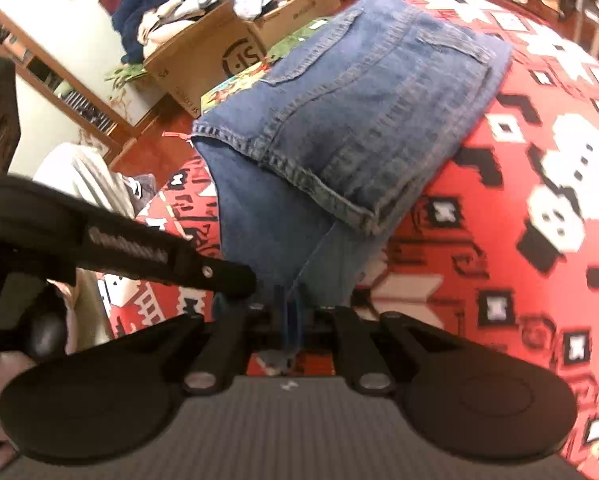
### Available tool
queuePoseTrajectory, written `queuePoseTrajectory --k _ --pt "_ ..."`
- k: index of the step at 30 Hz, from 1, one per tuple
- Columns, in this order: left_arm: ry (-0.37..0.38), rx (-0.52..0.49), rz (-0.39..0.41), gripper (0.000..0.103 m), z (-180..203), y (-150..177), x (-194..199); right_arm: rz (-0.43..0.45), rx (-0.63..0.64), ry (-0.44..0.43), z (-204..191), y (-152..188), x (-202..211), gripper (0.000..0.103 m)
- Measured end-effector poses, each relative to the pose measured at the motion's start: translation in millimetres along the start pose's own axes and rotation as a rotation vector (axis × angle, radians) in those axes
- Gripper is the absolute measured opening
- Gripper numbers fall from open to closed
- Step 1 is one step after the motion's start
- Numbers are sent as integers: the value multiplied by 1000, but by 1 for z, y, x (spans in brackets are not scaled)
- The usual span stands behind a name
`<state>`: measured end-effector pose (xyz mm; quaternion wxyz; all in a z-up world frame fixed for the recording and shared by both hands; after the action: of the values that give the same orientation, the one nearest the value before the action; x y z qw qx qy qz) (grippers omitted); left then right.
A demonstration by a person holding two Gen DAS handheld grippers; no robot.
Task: Fold clothes
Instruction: 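Open both grippers and release the shorts on the mat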
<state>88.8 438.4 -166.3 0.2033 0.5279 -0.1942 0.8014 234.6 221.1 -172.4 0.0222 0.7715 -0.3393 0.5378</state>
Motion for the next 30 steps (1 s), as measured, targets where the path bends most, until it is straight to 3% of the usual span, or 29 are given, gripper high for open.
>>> queuePoseTrajectory --k 4,11,14,20,26,30 --pt "4 -2 8 3 6 -1 10 -46 -51 -1 8 3 3 9" --pt "27 25 172 3 18 -49 29 134 -31 -1 15 -59 27 9" --pt "32 75 231 4 15 -71 25 135 -5 12 15 -67 16 9" --pt "-11 103 197 3 7 -80 -6 127 50 40 15 -80 -8 9" --pt "-10 74 183 3 5 -85 -6 120 104 69 15 -94 -31 7" --pt "-23 74 178 3 7 -86 -1 161 107 70 21 -108 -12 5"
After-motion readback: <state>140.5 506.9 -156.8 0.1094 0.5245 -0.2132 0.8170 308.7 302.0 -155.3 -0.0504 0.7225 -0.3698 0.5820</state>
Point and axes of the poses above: each gripper's, at about its wrist camera, not at the fingertips, and x roughly against the way its jaws point, z to its right, y to its underside, the point moved 1 cm from there along -x, roughly the way its jaws point, and after that the axes turned 1 degree about -x, right-handed, at the moved point
